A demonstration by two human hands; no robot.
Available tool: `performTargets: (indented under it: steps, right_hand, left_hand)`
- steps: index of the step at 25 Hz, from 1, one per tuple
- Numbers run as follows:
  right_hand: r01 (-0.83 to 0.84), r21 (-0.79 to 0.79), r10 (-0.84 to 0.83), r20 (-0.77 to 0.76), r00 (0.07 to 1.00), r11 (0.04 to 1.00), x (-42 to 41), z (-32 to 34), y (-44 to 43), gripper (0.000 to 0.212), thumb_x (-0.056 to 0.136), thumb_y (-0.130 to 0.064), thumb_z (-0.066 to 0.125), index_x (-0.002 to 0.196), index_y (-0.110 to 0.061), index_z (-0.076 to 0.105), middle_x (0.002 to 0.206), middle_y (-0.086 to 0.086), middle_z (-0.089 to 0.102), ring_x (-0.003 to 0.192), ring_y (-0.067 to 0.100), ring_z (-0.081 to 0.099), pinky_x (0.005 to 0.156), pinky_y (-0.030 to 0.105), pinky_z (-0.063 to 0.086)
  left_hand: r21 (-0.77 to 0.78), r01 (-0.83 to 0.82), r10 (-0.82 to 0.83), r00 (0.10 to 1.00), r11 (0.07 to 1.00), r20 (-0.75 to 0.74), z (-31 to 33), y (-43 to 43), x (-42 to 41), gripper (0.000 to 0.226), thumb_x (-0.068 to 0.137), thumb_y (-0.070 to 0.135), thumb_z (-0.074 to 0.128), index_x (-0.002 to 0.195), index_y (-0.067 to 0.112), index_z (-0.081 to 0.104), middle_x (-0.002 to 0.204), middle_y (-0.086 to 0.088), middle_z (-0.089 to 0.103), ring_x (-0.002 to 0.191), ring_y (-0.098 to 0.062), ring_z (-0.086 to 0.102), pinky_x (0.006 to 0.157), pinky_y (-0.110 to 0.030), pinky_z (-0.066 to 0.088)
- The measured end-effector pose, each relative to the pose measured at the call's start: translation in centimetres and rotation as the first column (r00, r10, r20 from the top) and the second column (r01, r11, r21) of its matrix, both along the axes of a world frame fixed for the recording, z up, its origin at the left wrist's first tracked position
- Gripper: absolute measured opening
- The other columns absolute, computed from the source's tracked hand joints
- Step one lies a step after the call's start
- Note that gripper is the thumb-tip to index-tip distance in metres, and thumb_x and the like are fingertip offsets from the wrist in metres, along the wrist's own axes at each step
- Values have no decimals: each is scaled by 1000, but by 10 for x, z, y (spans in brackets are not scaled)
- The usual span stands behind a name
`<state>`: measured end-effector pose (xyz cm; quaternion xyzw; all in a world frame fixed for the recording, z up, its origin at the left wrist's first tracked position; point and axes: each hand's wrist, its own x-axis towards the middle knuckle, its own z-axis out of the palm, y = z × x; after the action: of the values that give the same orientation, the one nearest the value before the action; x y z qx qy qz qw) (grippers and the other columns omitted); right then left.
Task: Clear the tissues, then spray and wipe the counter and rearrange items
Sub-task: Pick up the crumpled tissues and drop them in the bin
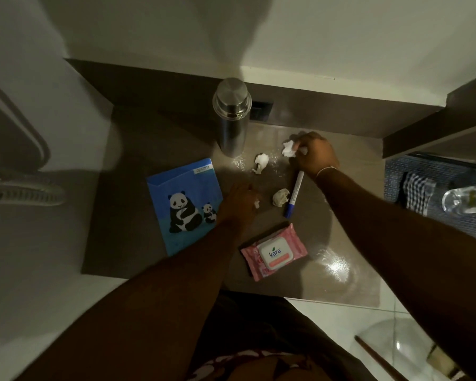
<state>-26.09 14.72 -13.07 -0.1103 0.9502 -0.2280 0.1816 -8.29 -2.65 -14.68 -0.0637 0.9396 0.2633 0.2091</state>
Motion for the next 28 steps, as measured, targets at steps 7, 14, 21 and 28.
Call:
performTargets:
  steps: [7, 14, 21, 28]
  right_hand:
    - [-219, -168, 240, 119, 963, 961, 63, 29, 5, 53, 85, -10, 81, 134, -16, 62, 123, 6, 61, 105, 22, 61, 91, 42, 59]
    - [-375, 95, 332, 301, 894, 922, 105, 7, -1, 55, 86, -3, 75, 138, -18, 64, 143, 12, 53, 124, 37, 62, 108, 43, 53]
    - [289, -331, -184, 313, 932, 898, 119, 7, -1, 32, 91, -12, 78, 122, -16, 74, 107, -3, 72, 95, 12, 66, 77, 13, 58]
    - [951, -301, -101, 946, 307, 71, 117, 29, -3, 29, 90, -2, 40, 108, -7, 63, 94, 13, 69, 85, 25, 67, 71, 33, 54]
  left_hand:
    - [-20, -132, 118, 937, 991, -328, 30, -7, -57, 25, 99, 11, 56, 114, 5, 74, 135, -15, 63, 125, -34, 59, 107, -43, 48]
    - [114, 5, -9, 999, 993, 36, 21, -5, -77, 51, 103, 16, 47, 155, 14, 44, 166, -9, 33, 154, -32, 30, 124, -36, 21]
    - [242, -314, 293, 949, 918, 117, 37, 1, -79, 23, 97, 10, 58, 120, 10, 63, 125, -13, 64, 118, -28, 61, 106, -35, 48]
    - [267, -103, 163, 963, 958, -213, 66, 36, -49, 11, 68, 15, 69, 74, 19, 77, 90, -1, 74, 90, -17, 70, 89, -22, 39]
